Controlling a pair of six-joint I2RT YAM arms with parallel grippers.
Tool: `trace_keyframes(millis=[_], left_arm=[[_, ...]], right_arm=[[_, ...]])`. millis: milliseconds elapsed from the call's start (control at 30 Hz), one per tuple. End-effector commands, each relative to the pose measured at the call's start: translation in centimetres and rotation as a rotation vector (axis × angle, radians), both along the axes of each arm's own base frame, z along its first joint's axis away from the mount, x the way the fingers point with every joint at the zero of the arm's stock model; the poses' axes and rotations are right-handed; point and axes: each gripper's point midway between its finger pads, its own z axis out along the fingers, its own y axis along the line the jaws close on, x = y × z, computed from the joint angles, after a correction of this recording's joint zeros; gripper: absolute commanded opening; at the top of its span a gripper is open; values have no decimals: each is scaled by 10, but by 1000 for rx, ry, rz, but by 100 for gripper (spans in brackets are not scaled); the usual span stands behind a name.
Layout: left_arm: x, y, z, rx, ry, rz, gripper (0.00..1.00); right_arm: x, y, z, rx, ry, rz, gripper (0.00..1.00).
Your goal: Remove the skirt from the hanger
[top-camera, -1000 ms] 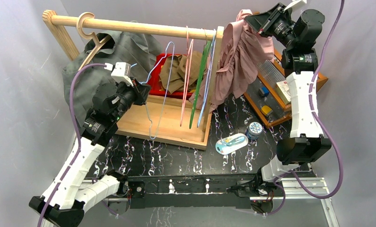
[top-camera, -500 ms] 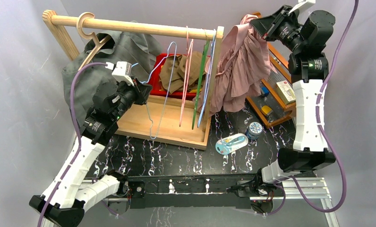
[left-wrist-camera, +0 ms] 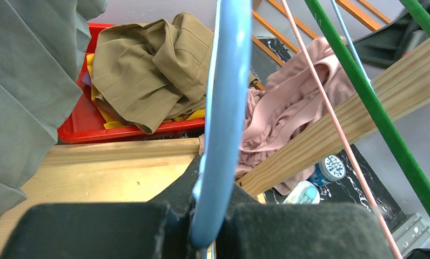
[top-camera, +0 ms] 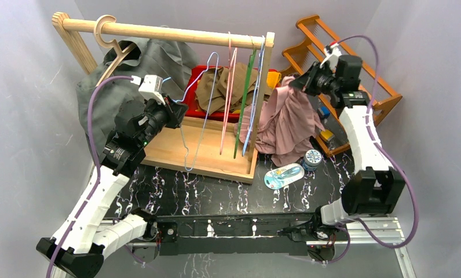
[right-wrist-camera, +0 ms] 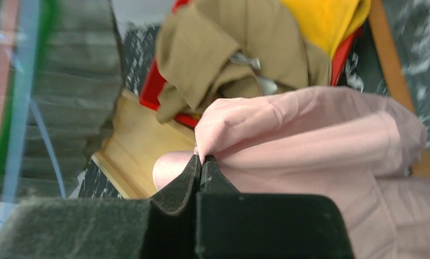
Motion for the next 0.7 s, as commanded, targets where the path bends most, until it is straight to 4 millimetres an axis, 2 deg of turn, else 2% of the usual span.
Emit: trace_keyframes(millis=[0, 67, 133, 200, 233, 267, 333, 433, 500, 567, 667], left_arm=[[-3, -3, 25, -43, -56, -23, 0], [-3, -4, 25, -43, -56, -27, 0], [-4, -3, 26, -43, -57, -25, 0], [-6, -2, 24, -40, -53, -24, 0], [-6, -2, 24, -39, -53, -23, 0], [-7, -1, 24, -38, -55, -21, 0], [-6, -1, 22, -32, -53, -21, 0], [-5, -1, 22, -24, -56, -21, 0], [-4, -1, 22, -21, -58, -21, 0], [-5, -2, 23, -20, -60, -28, 0], [-4, -3, 22, -16, -63, -36, 0]], right_arm=[[0, 32, -47, -16, 89, 75, 0], [-3, 44, -80, -71, 175, 77, 0], [-8, 47, -116, -149, 254, 59, 0], [-10, 37, -150, -230, 332, 7, 0], [-12, 32, -162, -260, 358, -4, 0], [-13, 29, -171, -285, 381, -11, 4], [-16, 26, -173, -311, 401, -1, 19], [-21, 23, -171, -360, 398, 11, 50], [-26, 13, -171, -414, 411, -5, 67], [-34, 3, -168, -462, 436, -24, 80], [-44, -4, -147, -513, 387, -50, 93]])
